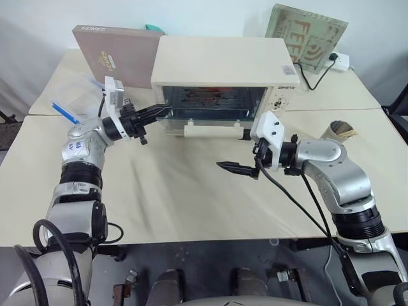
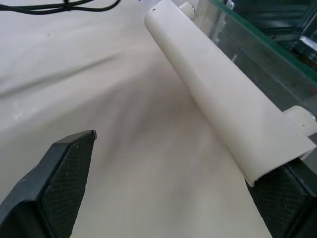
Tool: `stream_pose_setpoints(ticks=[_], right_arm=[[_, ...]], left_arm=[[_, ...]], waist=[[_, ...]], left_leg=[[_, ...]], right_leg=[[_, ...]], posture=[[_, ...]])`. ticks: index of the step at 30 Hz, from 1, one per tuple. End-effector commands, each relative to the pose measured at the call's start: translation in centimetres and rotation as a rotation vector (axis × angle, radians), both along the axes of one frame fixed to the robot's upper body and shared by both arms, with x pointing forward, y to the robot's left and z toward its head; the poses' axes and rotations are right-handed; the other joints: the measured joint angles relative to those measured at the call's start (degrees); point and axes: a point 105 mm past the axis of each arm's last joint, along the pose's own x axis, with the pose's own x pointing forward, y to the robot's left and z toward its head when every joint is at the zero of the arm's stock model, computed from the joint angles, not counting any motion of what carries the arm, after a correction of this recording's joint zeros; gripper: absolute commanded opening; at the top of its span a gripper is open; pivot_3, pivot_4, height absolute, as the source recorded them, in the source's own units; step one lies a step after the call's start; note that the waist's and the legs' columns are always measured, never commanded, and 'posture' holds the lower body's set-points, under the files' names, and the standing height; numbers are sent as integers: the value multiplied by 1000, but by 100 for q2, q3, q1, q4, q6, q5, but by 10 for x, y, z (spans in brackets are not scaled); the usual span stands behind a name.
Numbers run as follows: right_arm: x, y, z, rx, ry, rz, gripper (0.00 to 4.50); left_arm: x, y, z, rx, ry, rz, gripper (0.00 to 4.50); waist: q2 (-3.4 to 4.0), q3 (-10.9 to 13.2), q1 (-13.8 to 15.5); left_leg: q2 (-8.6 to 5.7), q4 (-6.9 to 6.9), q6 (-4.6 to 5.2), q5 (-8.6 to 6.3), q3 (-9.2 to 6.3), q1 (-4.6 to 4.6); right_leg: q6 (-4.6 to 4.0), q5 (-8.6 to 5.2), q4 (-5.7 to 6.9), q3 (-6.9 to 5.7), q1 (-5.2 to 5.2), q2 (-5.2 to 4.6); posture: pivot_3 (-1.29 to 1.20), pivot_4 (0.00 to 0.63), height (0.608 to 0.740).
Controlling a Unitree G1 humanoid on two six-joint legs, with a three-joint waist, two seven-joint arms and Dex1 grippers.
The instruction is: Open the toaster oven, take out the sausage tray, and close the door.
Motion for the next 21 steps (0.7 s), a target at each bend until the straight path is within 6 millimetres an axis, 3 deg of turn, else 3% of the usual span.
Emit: stream_pose_setpoints(ticks=[1, 7, 21], right_arm=[[-17, 2, 4, -23, -23, -11, 4500], [-29, -5, -15, -99, 39, -93, 4500], [-29, -13, -30, -219, 55, -209, 4500]], left_arm=[[-3, -10, 0, 49, -20, -67, 15], [-5, -13, -4, 81, -16, -106, 15], [-8, -18, -22, 201, -4, -149, 15]], waist=[[0, 0, 19], [-11, 6, 60], [-12, 6, 88]], left_leg=[[0, -1, 0, 0, 0, -1], [-1, 4, 1, 0, -1, -14], [-1, 22, 2, -1, -1, -17]], right_leg=[[0, 0, 0, 0, -1, -1], [0, 0, 0, -1, -8, -2], [0, 0, 8, 1, -8, -2]], posture=[[0, 150, 740], [0, 150, 740], [0, 150, 740]])
